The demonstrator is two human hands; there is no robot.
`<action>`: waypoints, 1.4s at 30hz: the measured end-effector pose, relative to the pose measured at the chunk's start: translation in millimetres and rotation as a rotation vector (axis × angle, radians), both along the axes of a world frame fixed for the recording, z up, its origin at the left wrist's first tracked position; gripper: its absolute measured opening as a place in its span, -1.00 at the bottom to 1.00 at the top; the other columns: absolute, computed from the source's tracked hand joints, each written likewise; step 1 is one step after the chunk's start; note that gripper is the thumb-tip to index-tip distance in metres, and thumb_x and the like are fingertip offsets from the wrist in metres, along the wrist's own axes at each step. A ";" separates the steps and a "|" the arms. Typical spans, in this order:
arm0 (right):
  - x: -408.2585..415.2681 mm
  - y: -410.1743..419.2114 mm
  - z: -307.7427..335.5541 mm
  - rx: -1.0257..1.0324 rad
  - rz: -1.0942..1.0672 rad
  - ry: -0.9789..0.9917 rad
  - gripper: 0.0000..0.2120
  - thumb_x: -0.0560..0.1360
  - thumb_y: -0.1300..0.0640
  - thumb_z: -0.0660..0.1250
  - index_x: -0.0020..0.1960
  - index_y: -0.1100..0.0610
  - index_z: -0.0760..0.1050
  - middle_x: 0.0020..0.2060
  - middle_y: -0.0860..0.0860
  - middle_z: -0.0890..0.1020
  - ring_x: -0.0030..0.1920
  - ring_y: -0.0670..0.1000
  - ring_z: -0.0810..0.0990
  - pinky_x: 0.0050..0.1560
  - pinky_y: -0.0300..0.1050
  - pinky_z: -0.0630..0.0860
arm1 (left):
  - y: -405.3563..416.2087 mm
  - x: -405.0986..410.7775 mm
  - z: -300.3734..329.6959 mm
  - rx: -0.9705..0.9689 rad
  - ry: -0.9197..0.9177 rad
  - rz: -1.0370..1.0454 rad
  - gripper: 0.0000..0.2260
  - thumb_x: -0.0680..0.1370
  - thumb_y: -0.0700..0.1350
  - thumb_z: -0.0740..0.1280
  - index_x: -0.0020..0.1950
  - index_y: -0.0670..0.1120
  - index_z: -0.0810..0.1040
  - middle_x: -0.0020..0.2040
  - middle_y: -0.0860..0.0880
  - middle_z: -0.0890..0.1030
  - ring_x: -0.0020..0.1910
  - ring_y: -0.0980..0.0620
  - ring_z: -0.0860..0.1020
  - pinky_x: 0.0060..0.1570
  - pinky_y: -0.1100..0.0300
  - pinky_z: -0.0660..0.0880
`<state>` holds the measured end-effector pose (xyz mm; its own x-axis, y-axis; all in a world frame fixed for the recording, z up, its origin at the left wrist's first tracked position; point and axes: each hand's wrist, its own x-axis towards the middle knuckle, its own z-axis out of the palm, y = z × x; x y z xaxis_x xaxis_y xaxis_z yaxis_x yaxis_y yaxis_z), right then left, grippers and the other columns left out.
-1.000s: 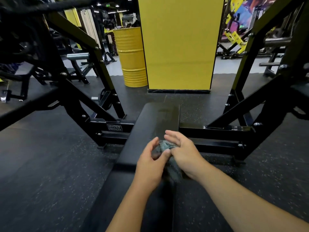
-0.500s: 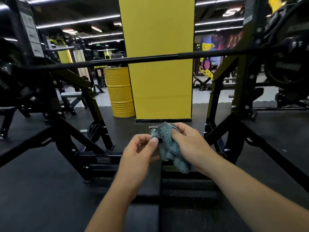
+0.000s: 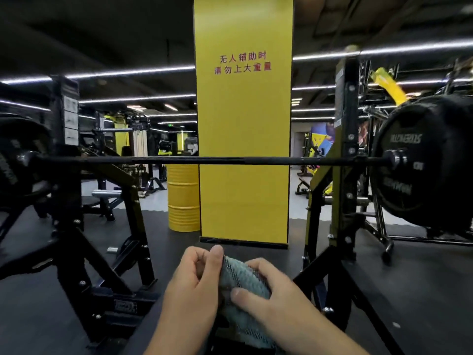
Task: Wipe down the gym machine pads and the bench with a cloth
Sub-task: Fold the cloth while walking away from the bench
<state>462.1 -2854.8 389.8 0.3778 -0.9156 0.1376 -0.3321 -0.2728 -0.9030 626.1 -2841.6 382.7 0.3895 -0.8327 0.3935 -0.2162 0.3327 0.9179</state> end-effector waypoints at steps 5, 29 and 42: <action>-12.4 -38.9 29.9 -0.050 -0.010 -0.017 -0.82 0.64 0.08 0.27 -0.09 0.13 0.55 -0.40 -0.10 0.43 -0.47 -0.17 0.35 -0.34 -0.21 0.27 | -20.1 7.1 25.0 0.025 0.135 -0.078 -0.64 0.38 0.30 0.41 -0.23 -0.01 0.58 -0.41 -0.03 0.53 -0.35 -0.01 0.48 -0.09 -0.27 0.58; -85.3 131.5 536.0 0.016 -0.098 0.121 -0.70 0.65 -0.19 0.22 0.33 -0.17 0.54 0.18 -0.12 0.67 0.22 0.00 0.63 0.35 0.19 0.51 | 120.5 -52.5 542.9 0.162 0.083 -0.415 -0.55 0.50 0.15 0.44 -0.09 -0.24 0.43 -0.30 -0.10 0.57 -0.29 -0.03 0.66 -0.17 -0.09 0.65; -271.9 255.0 710.4 -0.312 -0.534 0.203 -0.75 0.73 -0.08 0.13 0.06 -0.01 0.53 -0.04 0.20 0.63 -0.11 0.25 0.68 -0.14 0.08 0.66 | 176.3 -212.1 689.5 -0.055 -0.606 -0.617 -0.65 0.55 0.20 0.44 -0.30 0.00 0.55 -0.34 0.15 0.51 -0.36 0.21 0.44 -0.26 0.12 0.33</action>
<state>190.2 -2599.7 1100.2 -0.0722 -0.9131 0.4013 -0.6501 -0.2620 -0.7132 414.0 -2665.3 1072.2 -0.4156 -0.8000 0.4328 -0.4293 0.5920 0.6821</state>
